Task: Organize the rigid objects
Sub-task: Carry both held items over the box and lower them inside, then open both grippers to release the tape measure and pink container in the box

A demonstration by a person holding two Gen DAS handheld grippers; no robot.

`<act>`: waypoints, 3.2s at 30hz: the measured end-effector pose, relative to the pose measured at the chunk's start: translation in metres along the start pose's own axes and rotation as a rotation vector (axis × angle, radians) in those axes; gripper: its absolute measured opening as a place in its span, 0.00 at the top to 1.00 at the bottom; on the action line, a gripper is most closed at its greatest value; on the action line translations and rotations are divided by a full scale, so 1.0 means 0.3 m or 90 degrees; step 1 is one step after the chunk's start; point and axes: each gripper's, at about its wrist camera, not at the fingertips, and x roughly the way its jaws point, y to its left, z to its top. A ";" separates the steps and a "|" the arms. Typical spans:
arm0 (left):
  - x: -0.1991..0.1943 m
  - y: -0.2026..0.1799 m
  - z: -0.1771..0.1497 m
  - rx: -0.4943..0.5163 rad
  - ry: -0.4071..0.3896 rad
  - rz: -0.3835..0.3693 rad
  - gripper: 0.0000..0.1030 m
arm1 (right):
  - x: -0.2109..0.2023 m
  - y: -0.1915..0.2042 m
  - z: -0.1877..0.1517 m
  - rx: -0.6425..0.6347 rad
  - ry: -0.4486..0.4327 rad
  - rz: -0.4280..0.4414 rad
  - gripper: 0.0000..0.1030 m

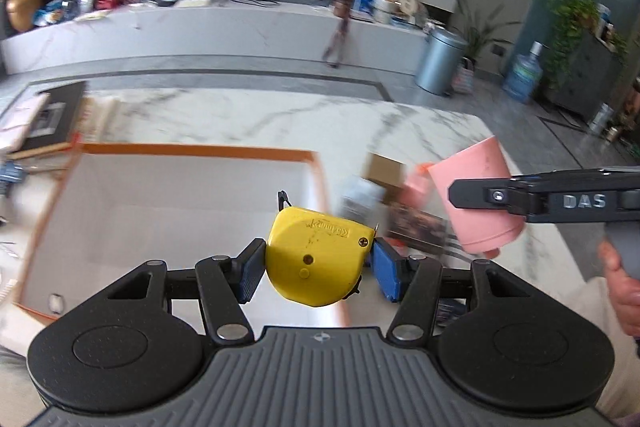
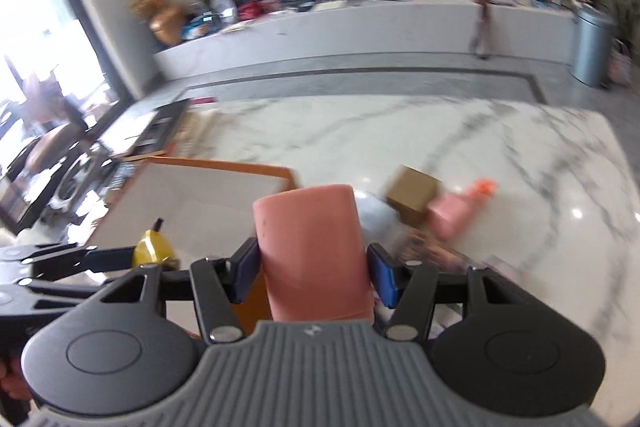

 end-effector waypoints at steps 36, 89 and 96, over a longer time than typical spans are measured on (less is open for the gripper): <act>0.602 0.468 0.070 0.179 0.228 0.238 0.36 | 0.917 0.319 0.103 0.110 0.232 0.006 0.42; 0.200 0.651 -0.015 -0.060 0.098 0.179 0.66 | 1.109 0.531 0.115 0.167 0.247 -0.014 0.37; 0.187 0.653 -0.021 -0.080 0.084 0.185 0.75 | 1.032 0.532 0.105 0.085 0.220 -0.011 0.48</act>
